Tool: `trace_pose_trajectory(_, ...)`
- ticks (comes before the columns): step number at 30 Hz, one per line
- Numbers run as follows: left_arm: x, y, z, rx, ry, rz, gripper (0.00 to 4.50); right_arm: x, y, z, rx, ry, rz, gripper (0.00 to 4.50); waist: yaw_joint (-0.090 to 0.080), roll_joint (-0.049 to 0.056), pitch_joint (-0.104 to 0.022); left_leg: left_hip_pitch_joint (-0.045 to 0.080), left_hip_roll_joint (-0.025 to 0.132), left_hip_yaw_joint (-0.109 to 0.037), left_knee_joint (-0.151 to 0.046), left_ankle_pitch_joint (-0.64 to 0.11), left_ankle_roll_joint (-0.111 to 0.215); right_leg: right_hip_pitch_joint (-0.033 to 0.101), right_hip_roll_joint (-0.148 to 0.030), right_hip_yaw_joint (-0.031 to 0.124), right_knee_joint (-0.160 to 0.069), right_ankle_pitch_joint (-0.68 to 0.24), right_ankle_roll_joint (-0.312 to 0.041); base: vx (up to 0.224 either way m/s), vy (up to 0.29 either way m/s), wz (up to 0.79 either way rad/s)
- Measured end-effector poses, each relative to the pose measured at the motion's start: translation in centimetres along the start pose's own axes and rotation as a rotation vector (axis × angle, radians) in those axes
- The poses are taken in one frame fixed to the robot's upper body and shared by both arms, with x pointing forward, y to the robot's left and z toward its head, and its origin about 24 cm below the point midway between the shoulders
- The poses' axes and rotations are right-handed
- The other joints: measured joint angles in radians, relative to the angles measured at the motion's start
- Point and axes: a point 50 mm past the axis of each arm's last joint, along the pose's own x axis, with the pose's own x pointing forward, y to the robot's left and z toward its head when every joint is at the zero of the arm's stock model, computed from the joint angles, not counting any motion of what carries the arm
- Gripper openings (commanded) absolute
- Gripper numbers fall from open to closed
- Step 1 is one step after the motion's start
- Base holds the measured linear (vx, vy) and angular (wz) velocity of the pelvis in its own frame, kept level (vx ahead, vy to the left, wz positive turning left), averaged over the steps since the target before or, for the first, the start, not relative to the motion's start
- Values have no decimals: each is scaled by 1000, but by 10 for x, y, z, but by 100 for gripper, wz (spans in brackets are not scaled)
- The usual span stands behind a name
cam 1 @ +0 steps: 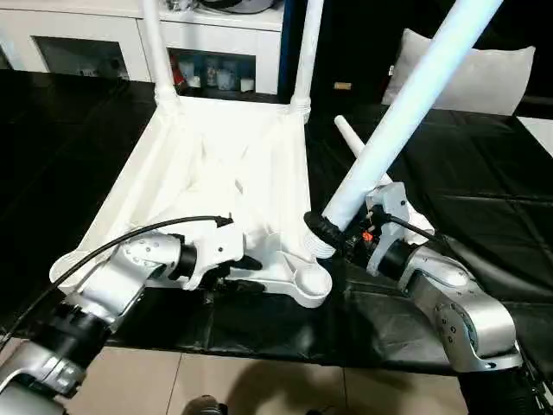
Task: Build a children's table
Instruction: Insert table leg to table base
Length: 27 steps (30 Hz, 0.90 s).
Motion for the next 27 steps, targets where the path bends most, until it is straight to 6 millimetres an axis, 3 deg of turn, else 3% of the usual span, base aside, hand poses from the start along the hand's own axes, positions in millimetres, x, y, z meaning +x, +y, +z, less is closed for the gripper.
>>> trace_pose_trajectory(9, 3, 4, 0, 18, 12, -52, 50, 0, 2, 0, 4, 2, 21, 195, 1, 2, 0, 0, 0, 0, 0, 1, -1, 0, 0, 0, 0, 0, 0, 0, 0, 0)
trace_pose_trajectory(16, 7, 6, 2, 34, 22, -68, 4, 1, 3, -1, 5, 5, 40, 195, 1, 2, 0, 1, 0, 0, 0, 1, -2, 1, -1, 0, 0, 0, 0, 0, 0, 0)
trace_pose_trajectory(27, 18, 11, 5, -45, 10, 39, 0, 3, 2, -1, -27, 22, -9, 195, -7, 12, -6, 3, 0, 1, -1, 1, -2, 0, -1, 0, 0, 0, 0, 0, 0, 0)
